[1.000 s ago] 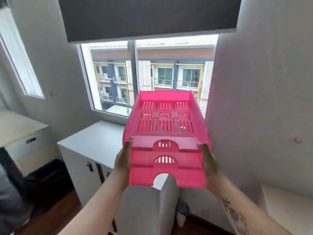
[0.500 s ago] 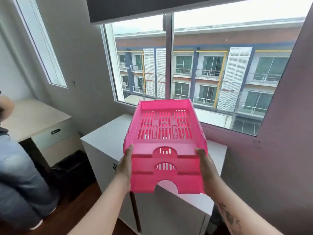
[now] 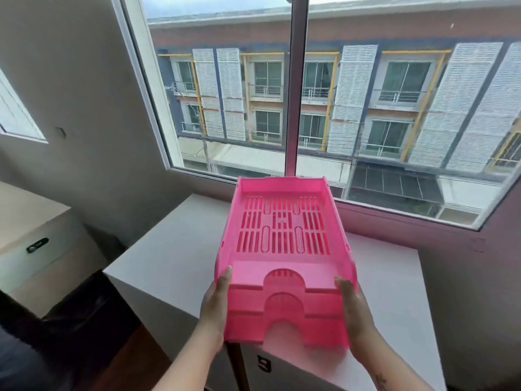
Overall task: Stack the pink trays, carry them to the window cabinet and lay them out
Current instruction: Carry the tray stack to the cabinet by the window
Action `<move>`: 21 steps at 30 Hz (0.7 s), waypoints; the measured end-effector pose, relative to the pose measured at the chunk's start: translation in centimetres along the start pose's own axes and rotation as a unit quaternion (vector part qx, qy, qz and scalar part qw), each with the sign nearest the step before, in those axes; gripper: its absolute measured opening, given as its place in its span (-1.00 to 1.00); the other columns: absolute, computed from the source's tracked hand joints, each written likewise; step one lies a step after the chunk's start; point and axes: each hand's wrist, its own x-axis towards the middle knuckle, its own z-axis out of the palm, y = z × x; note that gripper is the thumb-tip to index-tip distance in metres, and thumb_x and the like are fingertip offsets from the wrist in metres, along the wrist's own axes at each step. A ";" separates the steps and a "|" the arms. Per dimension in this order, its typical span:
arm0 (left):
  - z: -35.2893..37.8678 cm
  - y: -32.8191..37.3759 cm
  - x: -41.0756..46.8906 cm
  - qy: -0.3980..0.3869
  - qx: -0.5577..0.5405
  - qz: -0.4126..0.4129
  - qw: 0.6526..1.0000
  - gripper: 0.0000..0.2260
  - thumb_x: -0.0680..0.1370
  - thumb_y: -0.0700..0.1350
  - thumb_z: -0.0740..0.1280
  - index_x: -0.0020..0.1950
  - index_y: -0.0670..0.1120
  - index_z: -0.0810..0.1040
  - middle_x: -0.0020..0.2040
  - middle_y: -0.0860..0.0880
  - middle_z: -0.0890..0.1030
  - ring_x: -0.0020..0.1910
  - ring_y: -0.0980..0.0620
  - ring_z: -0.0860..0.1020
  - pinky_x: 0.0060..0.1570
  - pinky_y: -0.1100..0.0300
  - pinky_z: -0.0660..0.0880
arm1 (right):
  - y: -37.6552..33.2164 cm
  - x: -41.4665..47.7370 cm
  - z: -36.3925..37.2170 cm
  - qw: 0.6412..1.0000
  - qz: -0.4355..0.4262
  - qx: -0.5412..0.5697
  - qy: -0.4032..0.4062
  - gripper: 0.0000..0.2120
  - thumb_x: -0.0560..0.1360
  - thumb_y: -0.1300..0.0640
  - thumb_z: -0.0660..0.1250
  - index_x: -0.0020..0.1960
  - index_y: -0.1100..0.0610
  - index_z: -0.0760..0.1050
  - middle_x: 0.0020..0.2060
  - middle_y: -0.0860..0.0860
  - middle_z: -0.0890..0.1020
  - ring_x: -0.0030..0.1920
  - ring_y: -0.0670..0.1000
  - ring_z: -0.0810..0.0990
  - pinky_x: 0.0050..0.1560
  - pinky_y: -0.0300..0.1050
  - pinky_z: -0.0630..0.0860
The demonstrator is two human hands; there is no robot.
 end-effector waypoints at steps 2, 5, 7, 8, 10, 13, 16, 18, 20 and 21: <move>-0.2 0.8 0.1 -0.009 0.035 0.035 0.999 -0.52 0.47 0.41 0.19 0.23 0.16 0.52 -0.01 -0.09 0.73 -0.05 -0.15 0.71 -0.10 -0.17 0.66 | -0.8 0.2 0.1 1.000 -0.014 -0.024 -0.006 -0.33 0.25 -0.38 0.32 0.33 -0.22 0.38 0.11 0.05 0.66 0.08 0.15 0.65 0.10 0.30 0.55; -0.7 3.4 0.3 -0.011 0.121 0.123 0.985 -0.56 0.40 0.34 0.24 0.19 0.18 0.51 -0.04 0.01 0.72 -0.10 0.03 0.71 -0.28 0.21 0.64 | -3.1 1.1 -0.8 0.996 -0.048 -0.063 -0.032 -0.28 0.26 -0.38 0.36 0.35 -0.13 0.39 0.17 0.02 0.64 0.07 0.05 0.68 0.08 0.21 0.60; -0.7 5.1 0.7 0.006 0.165 0.146 0.975 -0.58 0.45 0.24 0.26 0.25 0.12 0.50 0.01 0.03 0.69 -0.06 0.05 0.68 -0.23 0.19 0.64 | -5.7 1.8 -1.2 0.993 -0.066 -0.088 -0.032 -0.22 0.33 -0.34 0.33 0.46 -0.05 0.29 0.28 -0.02 0.54 0.15 0.03 0.61 0.11 0.08 0.56; -0.5 5.9 0.9 0.016 0.183 0.151 0.971 -0.64 0.51 0.15 0.25 0.28 0.08 0.51 0.02 0.03 0.68 -0.05 0.05 0.67 -0.19 0.15 0.65 | -7.1 2.1 -1.0 0.992 -0.068 -0.100 -0.023 -0.20 0.37 -0.29 0.31 0.51 -0.01 0.20 0.26 -0.07 0.50 0.15 0.01 0.56 0.08 -0.01 0.52; 0.1 7.0 1.0 0.048 0.223 0.167 0.959 -0.74 0.60 -0.07 0.18 0.23 0.02 0.56 -0.04 0.02 0.68 -0.09 0.02 0.66 -0.22 0.16 0.61 | -8.9 2.8 -0.5 0.988 -0.074 -0.136 -0.010 -0.26 0.47 -0.13 0.28 0.54 0.11 0.13 0.17 -0.04 0.52 0.05 -0.01 0.55 -0.07 -0.10 0.49; 0.4 7.6 0.8 0.077 0.240 0.182 0.950 -0.73 0.62 -0.16 0.12 0.08 -0.01 0.62 -0.13 -0.04 0.69 -0.14 -0.09 0.66 -0.22 0.00 0.65 | -9.4 3.0 0.4 0.973 -0.100 -0.207 0.008 -0.59 0.56 0.25 0.18 0.41 0.14 0.37 -0.09 -0.12 0.60 -0.18 -0.11 0.59 -0.13 -0.03 0.58; -0.8 8.1 0.6 0.091 0.227 0.189 0.951 -0.73 0.63 -0.14 0.11 0.02 -0.02 0.62 -0.15 -0.11 0.68 -0.17 -0.14 0.65 -0.29 0.06 0.60 | -9.4 2.2 1.4 0.964 -0.124 -0.233 0.025 -0.58 0.55 0.32 0.14 0.38 0.11 0.42 -0.13 -0.15 0.62 -0.24 -0.21 0.53 -0.18 -0.07 0.55; -2.1 8.3 0.6 0.103 0.226 0.195 0.949 -0.74 0.64 -0.14 0.12 0.05 -0.03 0.61 -0.14 -0.15 0.67 -0.21 -0.11 0.64 -0.35 0.12 0.56 | -9.3 1.8 2.5 0.963 -0.132 -0.234 0.022 -0.53 0.56 0.32 0.14 0.45 0.13 0.35 -0.02 -0.09 0.65 -0.24 -0.17 0.54 -0.21 -0.14 0.52; -3.7 8.9 0.7 0.109 0.223 0.204 0.947 -0.75 0.63 -0.14 0.12 0.05 -0.04 0.61 -0.15 -0.15 0.66 -0.22 -0.11 0.63 -0.36 0.12 0.53 | -9.1 1.7 4.3 0.960 -0.149 -0.235 0.025 -0.50 0.56 0.31 0.16 0.49 0.14 0.28 0.15 0.01 0.63 -0.18 -0.05 0.56 -0.12 -0.12 0.52; -4.6 9.3 0.9 0.115 0.222 0.208 0.946 -0.75 0.63 -0.14 0.12 0.03 -0.05 0.61 -0.16 -0.16 0.66 -0.24 -0.10 0.62 -0.37 0.12 0.51 | -9.1 1.7 5.4 0.960 -0.155 -0.232 0.022 -0.50 0.55 0.32 0.16 0.49 0.14 0.29 0.08 -0.02 0.64 -0.19 0.00 0.57 -0.12 -0.08 0.54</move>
